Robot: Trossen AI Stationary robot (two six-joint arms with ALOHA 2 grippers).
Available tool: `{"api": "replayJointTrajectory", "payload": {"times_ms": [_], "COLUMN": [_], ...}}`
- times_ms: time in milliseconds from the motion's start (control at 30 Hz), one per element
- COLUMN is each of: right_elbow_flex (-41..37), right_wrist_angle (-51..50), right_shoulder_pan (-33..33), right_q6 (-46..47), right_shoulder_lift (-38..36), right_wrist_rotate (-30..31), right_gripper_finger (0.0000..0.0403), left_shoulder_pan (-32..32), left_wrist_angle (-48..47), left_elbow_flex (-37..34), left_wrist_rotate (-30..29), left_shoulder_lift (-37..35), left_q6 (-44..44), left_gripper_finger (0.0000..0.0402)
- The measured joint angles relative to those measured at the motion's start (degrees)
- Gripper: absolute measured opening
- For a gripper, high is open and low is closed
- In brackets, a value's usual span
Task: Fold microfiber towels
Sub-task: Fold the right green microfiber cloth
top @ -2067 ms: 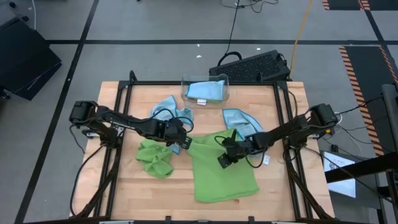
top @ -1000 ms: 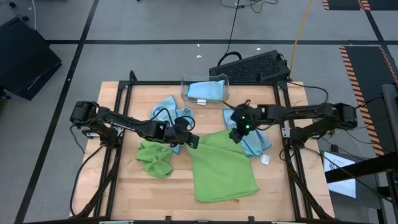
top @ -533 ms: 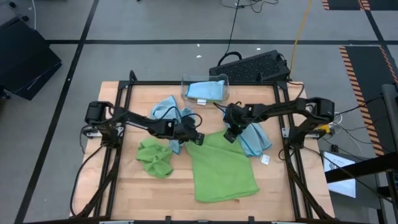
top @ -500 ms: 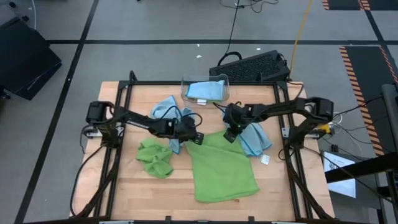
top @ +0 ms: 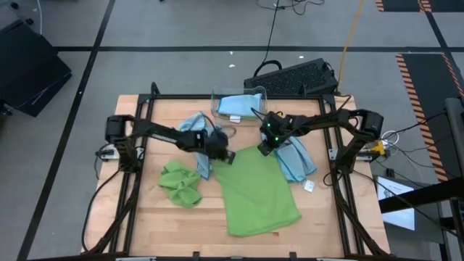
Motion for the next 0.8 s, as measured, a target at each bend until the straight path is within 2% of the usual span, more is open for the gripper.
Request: {"api": "replayJointTrajectory", "payload": {"times_ms": [67,200,300,500,600,800], "right_elbow_flex": [-0.02,-0.07,-0.07,-0.11,-0.13,-0.11], "right_wrist_angle": [-0.12,-0.2,0.03,-0.23,-3.61,-10.3], "right_shoulder_pan": [-0.89,-2.2,-2.58,-2.91,-4.49,-9.61], "right_q6": [0.04,-0.33,-0.32,0.17,2.62,5.95], "right_shoulder_lift": [-0.01,0.0,-0.18,-4.75,-8.54,-15.04], "right_wrist_rotate": [0.05,0.04,-0.1,-2.03,-4.62,-4.5], "right_gripper_finger": [0.0,0.0,0.0,0.0007,0.0038,0.0137], "left_shoulder_pan": [0.98,0.65,0.68,0.63,1.13,2.65], "left_wrist_angle": [1.31,-0.58,-2.39,-8.6,-10.06,-14.14], "left_elbow_flex": [0.26,0.35,0.27,0.17,0.3,0.21], "left_wrist_rotate": [0.43,-5.18,-7.32,-5.62,-5.58,-4.27], "left_shoulder_lift": [-3.73,-9.53,-10.07,-8.63,-8.71,-8.37], "left_q6": [0.31,2.2,3.64,2.66,1.93,1.31], "left_gripper_finger": [0.0004,0.0003,0.0004,0.0019,0.0048,0.0139]}}
